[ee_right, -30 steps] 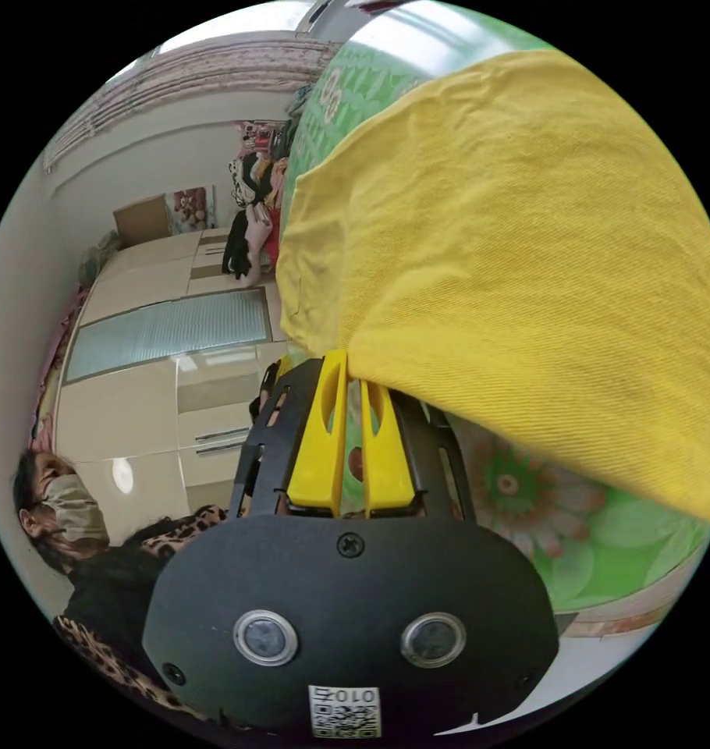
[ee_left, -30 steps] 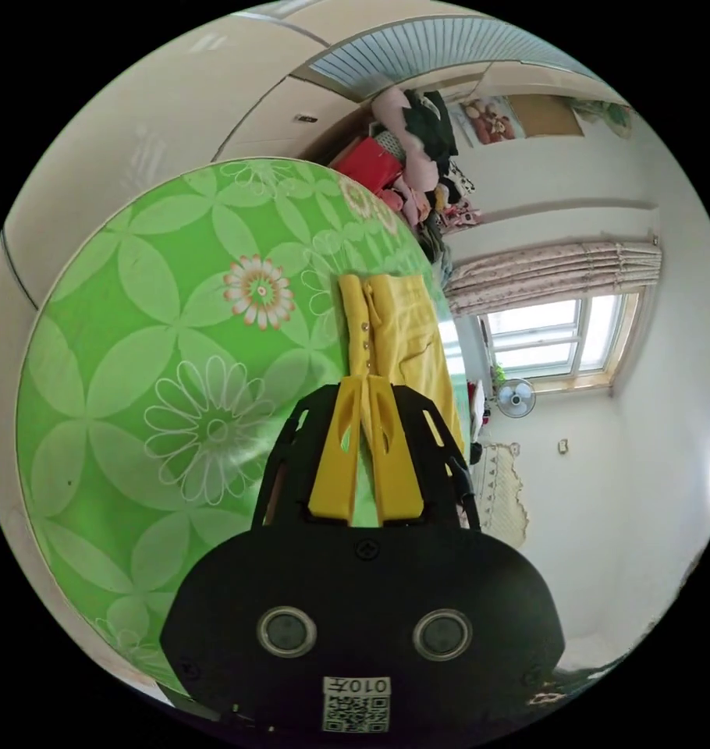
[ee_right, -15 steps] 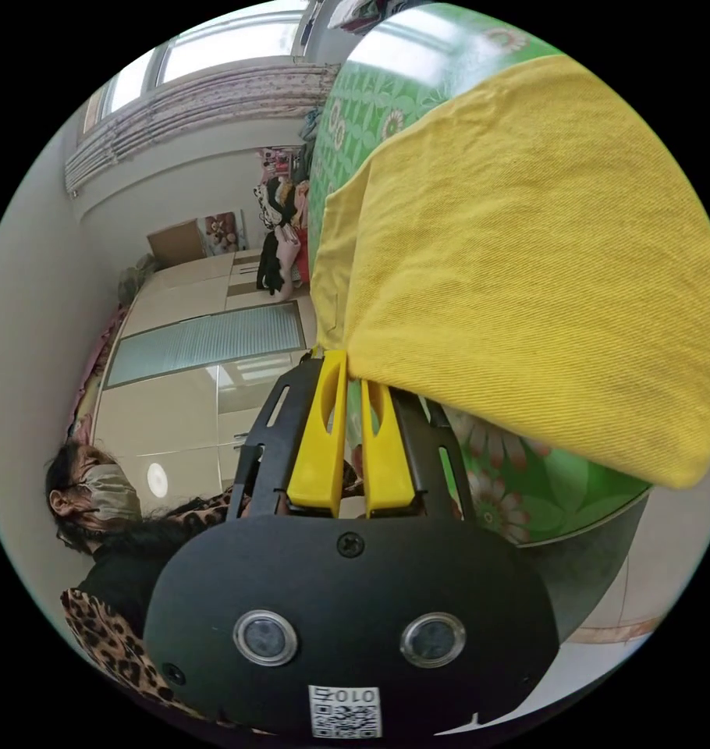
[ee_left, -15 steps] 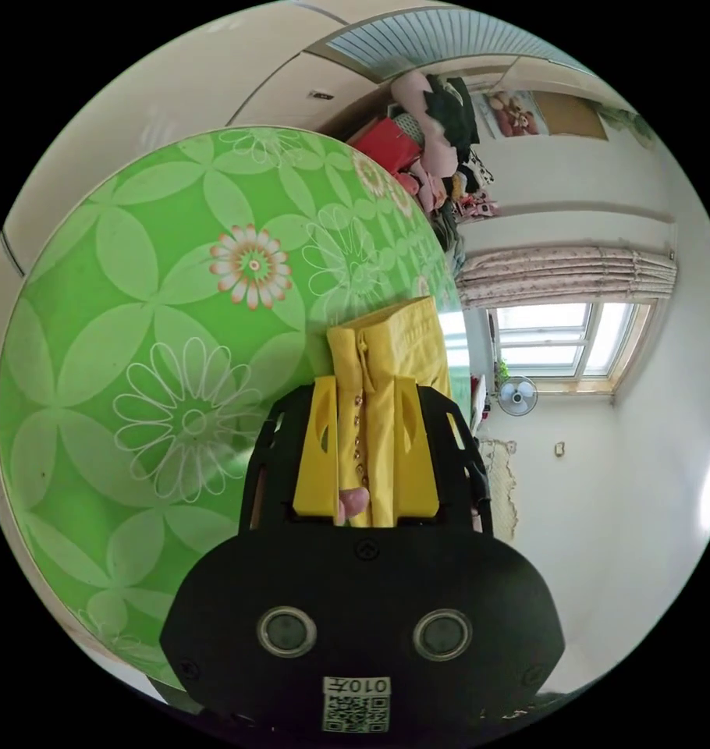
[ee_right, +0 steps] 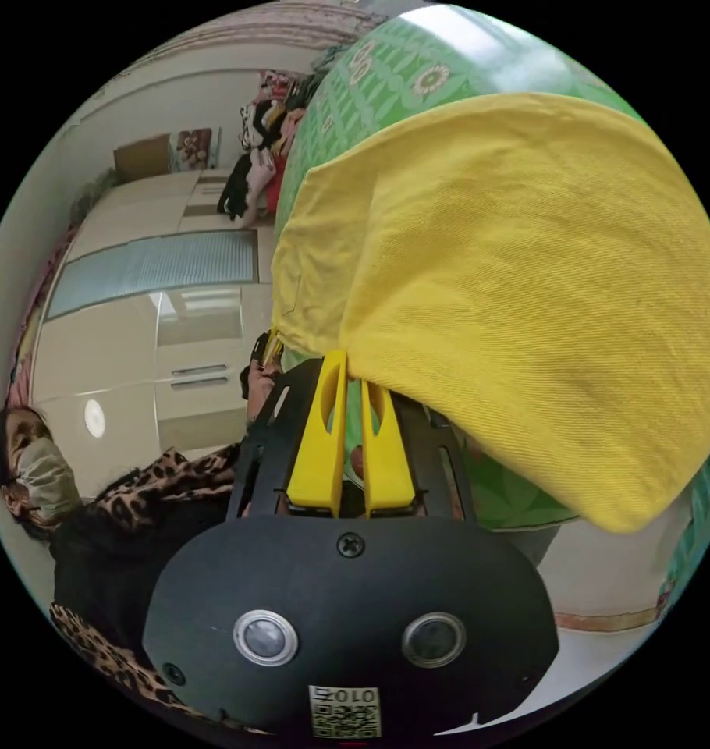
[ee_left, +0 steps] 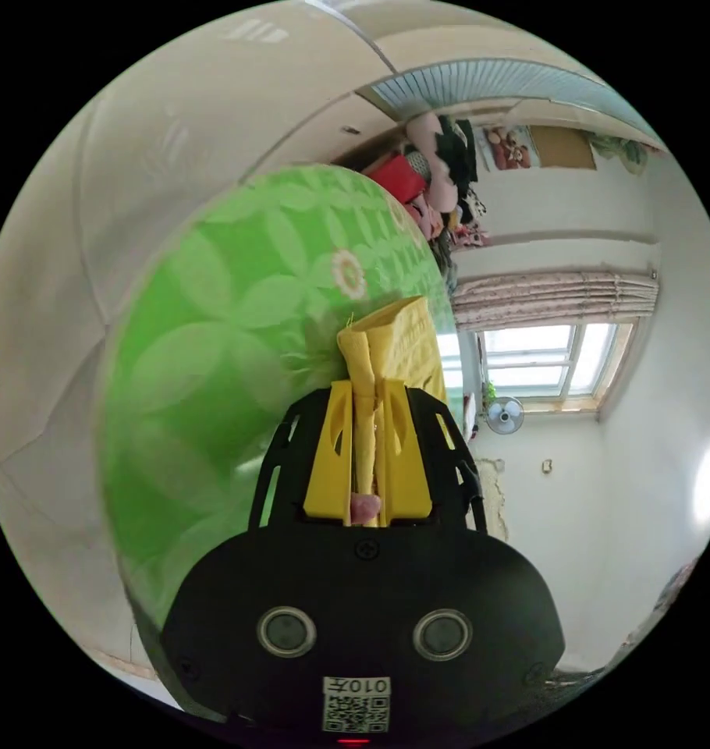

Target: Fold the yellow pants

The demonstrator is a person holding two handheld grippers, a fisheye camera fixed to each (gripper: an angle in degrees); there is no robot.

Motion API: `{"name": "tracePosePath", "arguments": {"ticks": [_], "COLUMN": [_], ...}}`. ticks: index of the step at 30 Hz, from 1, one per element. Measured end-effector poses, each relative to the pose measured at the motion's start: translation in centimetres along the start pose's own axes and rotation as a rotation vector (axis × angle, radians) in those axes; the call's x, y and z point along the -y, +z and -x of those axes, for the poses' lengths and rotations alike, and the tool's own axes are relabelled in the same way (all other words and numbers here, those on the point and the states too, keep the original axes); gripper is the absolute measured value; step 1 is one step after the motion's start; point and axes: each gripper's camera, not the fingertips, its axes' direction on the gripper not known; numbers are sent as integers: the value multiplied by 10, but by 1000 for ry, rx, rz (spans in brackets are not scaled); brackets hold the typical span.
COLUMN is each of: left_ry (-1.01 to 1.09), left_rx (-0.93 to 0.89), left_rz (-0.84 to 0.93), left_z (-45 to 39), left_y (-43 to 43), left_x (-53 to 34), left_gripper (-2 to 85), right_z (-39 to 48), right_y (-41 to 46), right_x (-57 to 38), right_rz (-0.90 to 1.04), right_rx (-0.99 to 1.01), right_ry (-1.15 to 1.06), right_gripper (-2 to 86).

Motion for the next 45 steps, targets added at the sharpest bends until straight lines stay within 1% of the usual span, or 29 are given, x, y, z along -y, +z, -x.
{"name": "tracePosePath", "arguments": {"ticks": [2,4,6,9,11,12,14,15,17,18,19,20,21,23,26,28,29,30,31,33,35,36,38,40,42,45], "left_ry": [-28,18,68,48,41,76,88,84,66,55,52,50,51,55,57,61,74,93,104,137,167,189,245,310,370,397], "left_rx": [14,16,56,120,87,86,123,127,125,112,106,102,105,123,144,144,138,132,130,151,177,190,208,267,334,360], "left_rz": [-8,-2,-14,32,39,33,29,26,22,20,20,21,19,15,3,-4,-11,-18,-24,-41,-33,-13,-9,-20,-42,-44], "left_z": [15,14,12,29,38,35,30,30,35,40,43,46,48,47,47,47,47,47,47,46,46,46,41,31,23,21], "left_y": [-21,-37,-55,-47,-42,-40,-35,-32,-28,-27,-26,-24,-23,-20,-17,-16,-15,-14,-13,-8,0,8,18,26,33,39], "left_x": [-12,-22,-33,-31,-24,-21,-20,-22,-25,-26,-27,-28,-30,-33,-39,-43,-46,-49,-50,-57,-61,-62,-68,-77,-87,-94], "left_gripper": [77,76,76,76,76,76,76,76,75,75,75,74,73,71,69,68,67,66,66,63,62,63,64,65,66,67], "right_z": [3,1,-6,-29,-45,-49,-62,-66,-94,-103,-126,-149,-160,-194,-211,-213,-211,-209,-200,-181,-148,-139,-108,-95,-91,-100], "right_y": [-10,-24,-44,-84,-123,-133,-173,-182,-209,-212,-214,-210,-207,-189,-170,-171,-179,-185,-200,-225,-250,-254,-257,-255,-253,-256], "right_x": [-6,-15,-28,-52,-75,-82,-112,-121,-155,-162,-172,-178,-178,-173,-163,-160,-157,-156,-150,-134,-106,-99,-79,-70,-65,-68], "right_rz": [20,27,9,-40,-131,-150,-280,-313,-423,-437,-451,-476,-486,-502,-520,-580,-621,-643,-680,-690,-608,-586,-524,-507,-519,-540], "right_rx": [9,10,12,53,45,46,8,1,-19,-21,41,155,212,394,524,590,590,576,525,391,96,17,-230,-343,-379,-293], "right_ry": [-12,-14,9,82,134,144,207,226,341,373,420,450,457,481,468,428,414,398,355,298,258,242,203,181,203,222], "right_gripper": [52,56,62,65,62,61,62,63,78,86,101,117,124,136,138,116,94,84,65,50,41,40,36,33,30,28]}}
